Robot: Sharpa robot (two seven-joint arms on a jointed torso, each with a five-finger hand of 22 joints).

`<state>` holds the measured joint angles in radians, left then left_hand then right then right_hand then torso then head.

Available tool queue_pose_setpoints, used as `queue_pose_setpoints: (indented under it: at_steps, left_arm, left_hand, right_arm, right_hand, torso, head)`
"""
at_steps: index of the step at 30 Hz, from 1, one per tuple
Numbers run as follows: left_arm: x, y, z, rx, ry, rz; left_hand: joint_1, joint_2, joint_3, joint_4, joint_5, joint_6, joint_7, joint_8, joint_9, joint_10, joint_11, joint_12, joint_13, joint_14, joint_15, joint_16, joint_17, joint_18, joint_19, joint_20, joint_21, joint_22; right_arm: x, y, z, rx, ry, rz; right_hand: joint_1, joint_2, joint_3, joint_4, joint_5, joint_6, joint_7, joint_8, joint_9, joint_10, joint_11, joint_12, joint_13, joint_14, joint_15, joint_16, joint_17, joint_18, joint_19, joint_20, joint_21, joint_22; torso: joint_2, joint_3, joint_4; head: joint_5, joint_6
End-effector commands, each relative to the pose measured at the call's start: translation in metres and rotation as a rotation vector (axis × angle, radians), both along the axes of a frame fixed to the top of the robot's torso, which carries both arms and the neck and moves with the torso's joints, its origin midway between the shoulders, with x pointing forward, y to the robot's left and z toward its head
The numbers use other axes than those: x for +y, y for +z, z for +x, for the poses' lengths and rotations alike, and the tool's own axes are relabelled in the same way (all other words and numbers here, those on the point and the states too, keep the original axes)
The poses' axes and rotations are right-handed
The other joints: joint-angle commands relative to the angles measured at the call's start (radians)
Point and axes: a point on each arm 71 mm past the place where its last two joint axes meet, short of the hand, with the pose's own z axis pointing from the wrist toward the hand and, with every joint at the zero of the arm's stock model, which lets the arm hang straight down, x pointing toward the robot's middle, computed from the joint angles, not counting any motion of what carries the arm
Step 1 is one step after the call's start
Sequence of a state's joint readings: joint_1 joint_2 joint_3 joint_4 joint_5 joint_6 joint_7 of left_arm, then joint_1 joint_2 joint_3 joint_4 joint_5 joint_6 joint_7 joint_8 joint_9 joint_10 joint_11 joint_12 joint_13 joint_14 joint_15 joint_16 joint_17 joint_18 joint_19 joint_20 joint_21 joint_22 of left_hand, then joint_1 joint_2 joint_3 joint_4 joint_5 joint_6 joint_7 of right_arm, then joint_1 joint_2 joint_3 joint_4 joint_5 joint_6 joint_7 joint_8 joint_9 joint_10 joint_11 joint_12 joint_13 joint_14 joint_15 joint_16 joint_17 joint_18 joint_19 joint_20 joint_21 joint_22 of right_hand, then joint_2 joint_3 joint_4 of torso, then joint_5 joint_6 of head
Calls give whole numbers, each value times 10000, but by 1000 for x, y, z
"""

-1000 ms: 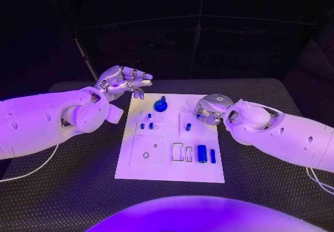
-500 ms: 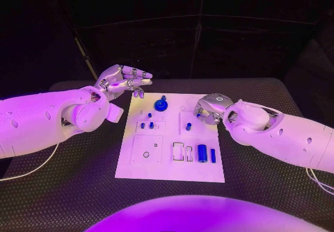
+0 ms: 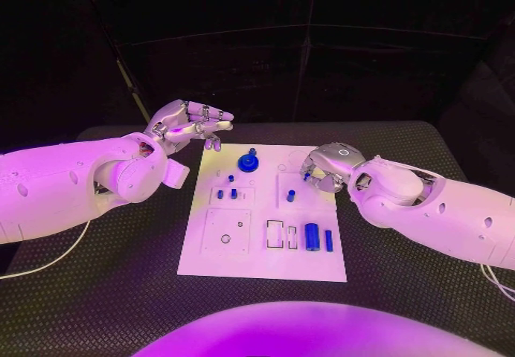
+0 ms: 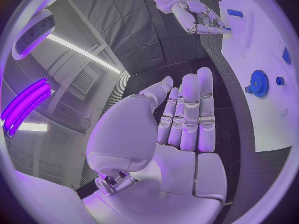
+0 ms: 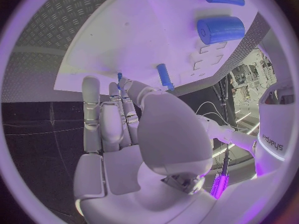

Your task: Assemble the parts on the task board

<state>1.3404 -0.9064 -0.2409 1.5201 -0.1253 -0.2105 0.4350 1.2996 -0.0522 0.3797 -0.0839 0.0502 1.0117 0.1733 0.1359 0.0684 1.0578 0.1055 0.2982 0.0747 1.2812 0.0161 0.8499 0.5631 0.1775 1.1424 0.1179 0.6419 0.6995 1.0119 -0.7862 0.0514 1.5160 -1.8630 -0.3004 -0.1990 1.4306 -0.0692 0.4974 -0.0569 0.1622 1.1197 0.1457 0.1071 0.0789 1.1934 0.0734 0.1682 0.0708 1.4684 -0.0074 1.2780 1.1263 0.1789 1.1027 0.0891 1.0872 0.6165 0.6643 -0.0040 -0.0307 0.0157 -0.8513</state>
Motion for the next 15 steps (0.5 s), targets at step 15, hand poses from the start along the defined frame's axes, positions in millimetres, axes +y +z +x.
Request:
queue_pose_setpoints:
  at_steps: [15]
  left_arm:
    - [5, 2, 3, -140, 150, -180]
  left_hand:
    - [-191, 20, -183, 187, -8, -4, 84, -36, -16, -94, 33, 7, -12, -60, 49, -119, -75, 55, -43, 48, -177, -110]
  right_arm:
    - [9, 24, -23, -431, 458, 1240]
  right_hand:
    - [-63, 10, 53, -11, 38, 55, 17, -22, -3, 91, 2, 9, 8, 364, -54, 104, 60, -130, 104, -1, 67, 61]
  torso:
    - [9, -5, -9]
  head:
    - [98, 41]
